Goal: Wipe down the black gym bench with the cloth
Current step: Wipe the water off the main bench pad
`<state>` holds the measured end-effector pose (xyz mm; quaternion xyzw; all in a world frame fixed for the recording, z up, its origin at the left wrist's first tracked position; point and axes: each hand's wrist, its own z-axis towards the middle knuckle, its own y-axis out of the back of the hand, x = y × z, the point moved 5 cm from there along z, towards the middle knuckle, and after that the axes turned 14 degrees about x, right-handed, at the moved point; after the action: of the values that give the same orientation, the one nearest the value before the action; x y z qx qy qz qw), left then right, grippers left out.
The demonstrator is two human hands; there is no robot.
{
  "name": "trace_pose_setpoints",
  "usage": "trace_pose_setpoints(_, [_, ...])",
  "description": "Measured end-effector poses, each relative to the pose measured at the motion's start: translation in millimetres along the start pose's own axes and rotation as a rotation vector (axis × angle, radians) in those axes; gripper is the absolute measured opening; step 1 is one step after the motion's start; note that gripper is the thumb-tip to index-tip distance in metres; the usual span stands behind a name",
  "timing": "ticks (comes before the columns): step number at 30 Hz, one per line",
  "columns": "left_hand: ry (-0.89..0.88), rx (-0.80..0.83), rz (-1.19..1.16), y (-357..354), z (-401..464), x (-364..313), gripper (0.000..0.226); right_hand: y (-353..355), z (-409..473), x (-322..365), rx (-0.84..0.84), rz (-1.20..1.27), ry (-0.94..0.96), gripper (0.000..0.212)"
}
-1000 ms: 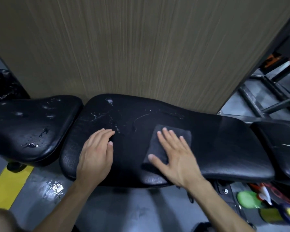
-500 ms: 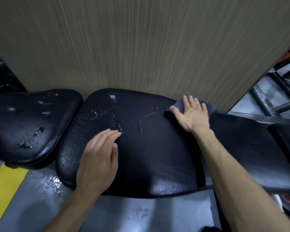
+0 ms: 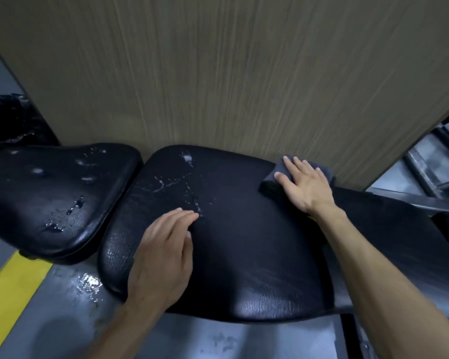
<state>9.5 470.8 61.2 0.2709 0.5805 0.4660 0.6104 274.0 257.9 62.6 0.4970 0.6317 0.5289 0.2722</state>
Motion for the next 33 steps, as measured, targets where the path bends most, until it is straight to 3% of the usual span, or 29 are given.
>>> trace_pose_setpoints(3, [-0.002,0.000,0.010,-1.5,0.0,1.4,0.037,-3.6,30.9,49.8,0.009,-0.045,0.022,0.070])
trace_pose_setpoints(7, [-0.013,-0.006,-0.006,0.4,-1.0,0.8,0.038,-22.4,9.8,131.1,0.037,-0.091,0.303,0.067])
trace_pose_setpoints(12, [-0.017,-0.011,-0.014,0.0,-2.1,1.5,0.038,-32.9,-63.3,96.0,0.055,-0.066,0.566,0.068])
trace_pose_setpoints(14, [-0.017,-0.013,-0.008,-0.9,-2.6,1.9,0.038,-22.0,-44.0,67.8,0.040,0.011,0.490,0.067])
trace_pose_setpoints(16, [-0.013,-0.017,-0.009,-0.6,-2.2,1.6,0.038,-9.4,-6.4,54.5,-0.010,0.030,0.300,0.063])
trace_pose_setpoints(19, [-0.019,-0.019,-0.012,0.2,-1.5,1.9,0.040,-10.7,25.1,80.1,0.015,-0.067,0.089,0.065])
trace_pose_setpoints(25, [-0.041,-0.031,-0.023,-0.3,-3.8,4.6,0.042,-42.9,-74.7,117.0,0.035,-0.039,0.418,0.070])
trace_pose_setpoints(28, [-0.031,-0.022,-0.009,-0.1,-6.0,4.1,0.041,-48.3,-114.7,89.8,0.035,-0.024,0.379,0.071])
trace_pose_setpoints(33, [0.010,0.025,0.027,2.7,-6.9,0.6,0.040,-68.9,-184.4,71.7,0.006,-0.101,0.303,0.095])
